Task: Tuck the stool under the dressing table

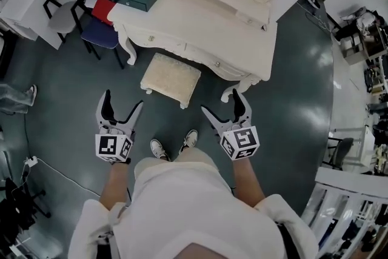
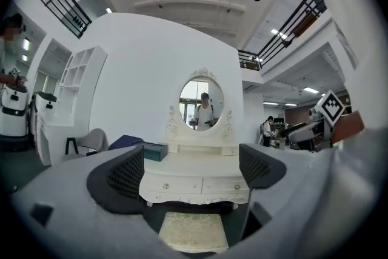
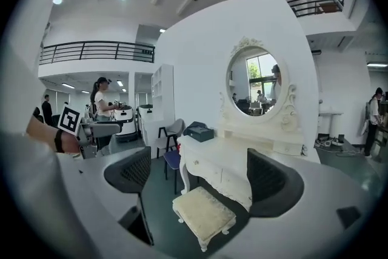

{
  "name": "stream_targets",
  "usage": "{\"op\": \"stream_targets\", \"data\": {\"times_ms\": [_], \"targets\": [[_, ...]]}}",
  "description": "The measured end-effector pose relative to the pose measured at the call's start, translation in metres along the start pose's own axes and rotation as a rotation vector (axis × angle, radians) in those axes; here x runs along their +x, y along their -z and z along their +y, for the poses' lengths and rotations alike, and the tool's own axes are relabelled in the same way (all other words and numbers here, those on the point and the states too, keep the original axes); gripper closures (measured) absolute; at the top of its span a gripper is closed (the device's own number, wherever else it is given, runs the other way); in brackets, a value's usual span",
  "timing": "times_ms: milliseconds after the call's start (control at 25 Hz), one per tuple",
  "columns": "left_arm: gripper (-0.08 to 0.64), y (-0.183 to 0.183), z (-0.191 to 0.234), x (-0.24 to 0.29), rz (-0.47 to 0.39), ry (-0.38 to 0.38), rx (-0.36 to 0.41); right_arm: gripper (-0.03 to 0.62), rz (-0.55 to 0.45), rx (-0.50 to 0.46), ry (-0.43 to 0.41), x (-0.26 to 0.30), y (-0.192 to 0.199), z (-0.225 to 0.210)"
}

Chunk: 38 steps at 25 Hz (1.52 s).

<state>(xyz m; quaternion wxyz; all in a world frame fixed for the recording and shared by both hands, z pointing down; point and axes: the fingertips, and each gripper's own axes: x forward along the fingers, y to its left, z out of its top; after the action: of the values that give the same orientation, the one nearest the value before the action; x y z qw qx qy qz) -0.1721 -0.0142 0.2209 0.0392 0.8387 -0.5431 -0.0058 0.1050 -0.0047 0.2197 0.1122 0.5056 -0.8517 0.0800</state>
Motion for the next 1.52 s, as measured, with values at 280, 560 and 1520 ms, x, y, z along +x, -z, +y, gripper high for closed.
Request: {"op": "stream_targets", "data": {"times_ms": [280, 560, 1520], "targets": [[0.074, 0.042, -0.006, 0.016, 0.128, -0.073, 0.005, 0.112, 0.086, -0.014, -0.114, 0.046, 0.031, -0.027], [0.074, 0.116, 0.012, 0.068, 0.214, -0.052, 0.060, 0.118, 0.229, -0.027, -0.199, 0.105, 0.110, -0.023], [0.074, 0.486, 0.094, 0.191, 0.629, 0.324, 0.229, 0.155, 0.691, 0.051, -0.102, 0.250, 0.480, 0.004]]}}
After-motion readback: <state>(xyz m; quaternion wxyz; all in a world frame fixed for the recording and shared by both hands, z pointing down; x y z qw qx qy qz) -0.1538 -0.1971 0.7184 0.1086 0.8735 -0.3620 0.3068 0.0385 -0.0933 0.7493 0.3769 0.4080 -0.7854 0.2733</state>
